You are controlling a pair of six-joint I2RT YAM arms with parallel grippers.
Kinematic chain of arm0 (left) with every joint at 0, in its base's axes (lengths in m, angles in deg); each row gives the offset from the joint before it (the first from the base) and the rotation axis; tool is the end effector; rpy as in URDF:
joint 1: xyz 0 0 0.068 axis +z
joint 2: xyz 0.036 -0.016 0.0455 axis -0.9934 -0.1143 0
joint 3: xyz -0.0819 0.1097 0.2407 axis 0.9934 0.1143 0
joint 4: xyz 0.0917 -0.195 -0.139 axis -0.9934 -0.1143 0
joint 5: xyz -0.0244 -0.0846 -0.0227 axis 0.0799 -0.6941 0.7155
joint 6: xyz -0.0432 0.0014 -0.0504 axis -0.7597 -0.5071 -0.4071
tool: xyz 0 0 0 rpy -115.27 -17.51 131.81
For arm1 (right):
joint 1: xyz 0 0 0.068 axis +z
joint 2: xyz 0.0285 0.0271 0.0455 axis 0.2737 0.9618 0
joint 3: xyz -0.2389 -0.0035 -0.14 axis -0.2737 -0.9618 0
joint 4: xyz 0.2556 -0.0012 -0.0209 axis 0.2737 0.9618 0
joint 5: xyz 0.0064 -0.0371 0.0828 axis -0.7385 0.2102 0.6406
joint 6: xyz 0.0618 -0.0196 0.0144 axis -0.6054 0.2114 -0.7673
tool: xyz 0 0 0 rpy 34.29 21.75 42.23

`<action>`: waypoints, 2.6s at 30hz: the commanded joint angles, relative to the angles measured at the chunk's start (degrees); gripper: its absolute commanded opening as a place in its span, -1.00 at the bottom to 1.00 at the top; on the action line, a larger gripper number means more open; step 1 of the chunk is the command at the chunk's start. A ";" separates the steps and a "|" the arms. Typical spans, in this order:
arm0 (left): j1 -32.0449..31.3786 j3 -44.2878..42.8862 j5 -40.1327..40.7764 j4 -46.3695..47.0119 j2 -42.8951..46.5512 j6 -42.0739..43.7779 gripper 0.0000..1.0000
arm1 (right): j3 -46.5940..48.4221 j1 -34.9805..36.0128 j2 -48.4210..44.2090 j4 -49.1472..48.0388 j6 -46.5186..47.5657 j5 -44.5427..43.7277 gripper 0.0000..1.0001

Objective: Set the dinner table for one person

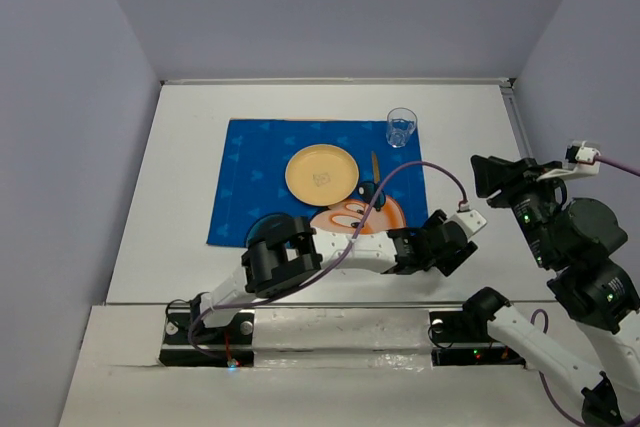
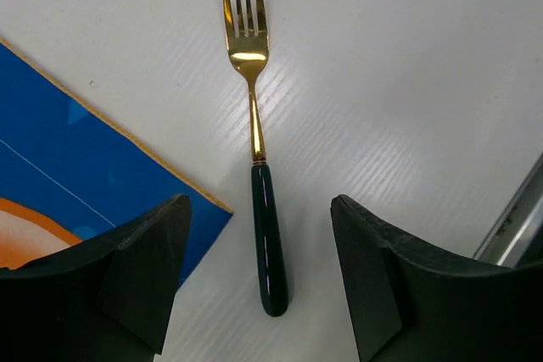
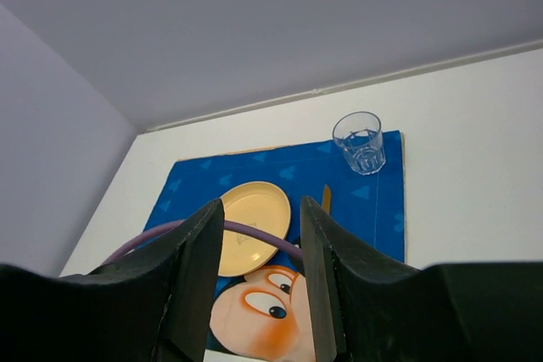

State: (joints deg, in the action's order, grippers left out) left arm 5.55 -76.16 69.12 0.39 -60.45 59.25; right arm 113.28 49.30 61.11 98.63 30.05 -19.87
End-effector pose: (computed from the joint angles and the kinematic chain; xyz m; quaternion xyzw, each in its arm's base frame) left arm 0.1213 -0.5010 0.1976 0.4104 0.7485 -0.2799 0.4394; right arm 0.0751 0.0259 0.4357 0.0723 0.6818 0.2177 0.6947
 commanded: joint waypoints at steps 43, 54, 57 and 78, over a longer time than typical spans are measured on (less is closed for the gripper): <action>7.12 9.81 -1.66 12.74 14.21 1.54 -1.00 | -1.13 -0.19 0.06 -1.61 -0.70 -1.53 -0.12; 28.91 37.59 1.23 12.07 45.06 -4.61 -1.00 | -7.10 -0.19 0.50 -5.56 -2.54 -0.49 -0.11; 37.52 42.86 4.12 6.20 49.29 -9.26 -1.00 | -10.87 -0.19 1.29 -8.11 -4.38 2.93 -0.11; 58.02 51.40 -6.59 12.93 40.51 -3.56 -1.00 | -15.63 -0.19 10.43 -13.39 -5.89 15.43 -0.13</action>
State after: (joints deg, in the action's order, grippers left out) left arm 63.58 -23.24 64.92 9.46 -19.49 53.91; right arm 97.72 49.27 71.69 88.99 24.24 -5.31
